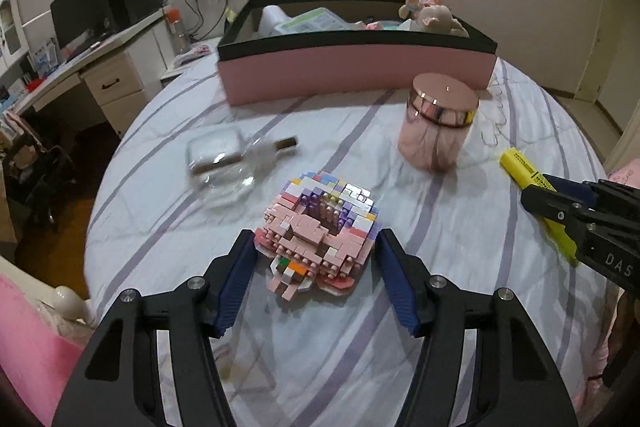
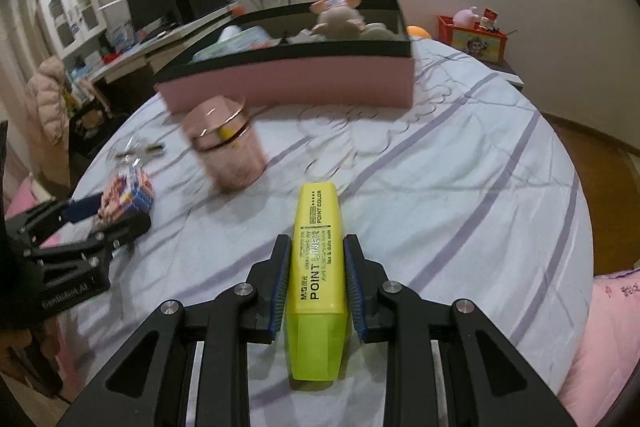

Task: Organize rigid objects
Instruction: 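Grasp the pink block keychain with left tool while right tool grasps yellow highlighter, then carry keychain and highlighter into the pink tray and open both tools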

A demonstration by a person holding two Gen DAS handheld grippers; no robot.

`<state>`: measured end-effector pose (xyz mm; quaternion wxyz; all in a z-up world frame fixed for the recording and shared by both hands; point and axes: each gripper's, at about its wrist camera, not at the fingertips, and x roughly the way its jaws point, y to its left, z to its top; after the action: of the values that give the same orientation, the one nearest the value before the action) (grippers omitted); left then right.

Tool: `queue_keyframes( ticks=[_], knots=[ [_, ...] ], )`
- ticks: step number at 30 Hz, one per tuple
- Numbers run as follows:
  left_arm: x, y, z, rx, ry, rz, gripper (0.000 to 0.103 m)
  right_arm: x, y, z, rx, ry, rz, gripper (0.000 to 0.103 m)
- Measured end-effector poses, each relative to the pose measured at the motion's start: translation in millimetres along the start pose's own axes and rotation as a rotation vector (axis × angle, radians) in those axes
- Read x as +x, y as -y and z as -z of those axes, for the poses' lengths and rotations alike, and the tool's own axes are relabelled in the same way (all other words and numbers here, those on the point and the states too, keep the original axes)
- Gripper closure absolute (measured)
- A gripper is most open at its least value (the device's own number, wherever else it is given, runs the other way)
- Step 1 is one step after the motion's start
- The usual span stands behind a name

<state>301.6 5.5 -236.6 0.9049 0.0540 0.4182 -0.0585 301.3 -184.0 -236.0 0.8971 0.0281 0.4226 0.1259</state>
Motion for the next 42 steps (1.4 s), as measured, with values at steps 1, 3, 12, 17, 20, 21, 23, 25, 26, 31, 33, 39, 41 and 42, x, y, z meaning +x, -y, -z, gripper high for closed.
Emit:
queue_keyframes(
  ticks=[1,3,12,17,20,21,23,25,26,31,33,39,41,42],
  knots=[
    [0,-2,1,-0.008,0.004,0.007,0.040,-1,-2,3,0.002,0.007,0.005,0.076],
    [3,-6,1,-0.021,0.007,0.028,0.039,-1,-2,6,0.018,0.025,0.017,0.076],
    [13,-2,-5,0.012,0.036,0.018,0.042,3,-9,7,-0.019,0.043,0.075,0.076],
    [2,-5,-7,-0.020,0.085,0.030,0.042,-3,-10,7,-0.023,0.080,0.079,0.077],
    [-12,0,-11,-0.003,0.127,0.024,0.042,-13,-14,7,-0.015,0.131,0.063,0.077],
    [-17,1,-13,-0.005,0.140,0.029,0.042,-18,-17,6,-0.019,0.148,0.052,0.077],
    [-30,3,-16,-0.003,0.175,0.032,0.042,-31,-25,3,-0.032,0.204,0.041,0.077],
    [-42,5,-19,0.000,0.209,0.033,0.042,-45,-35,-1,-0.044,0.253,0.034,0.077],
    [-52,5,-21,-0.002,0.235,0.029,0.042,-50,-38,-3,-0.049,0.270,0.034,0.076],
    [-93,6,-29,-0.013,0.346,0.014,0.042,-92,-61,-12,-0.085,0.376,0.013,0.076],
    [-107,6,-31,-0.018,0.380,0.016,0.042,-106,-71,-16,-0.108,0.413,0.023,0.076],
    [-151,8,-31,-0.023,0.478,0.003,0.041,-132,-91,-24,-0.137,0.482,0.030,0.076],
    [-163,6,-30,-0.030,0.508,0.000,0.041,-142,-95,-25,-0.145,0.510,0.031,0.076],
    [-171,6,-30,-0.035,0.528,-0.006,0.041,-147,-98,-26,-0.153,0.524,0.035,0.076]
  ],
)
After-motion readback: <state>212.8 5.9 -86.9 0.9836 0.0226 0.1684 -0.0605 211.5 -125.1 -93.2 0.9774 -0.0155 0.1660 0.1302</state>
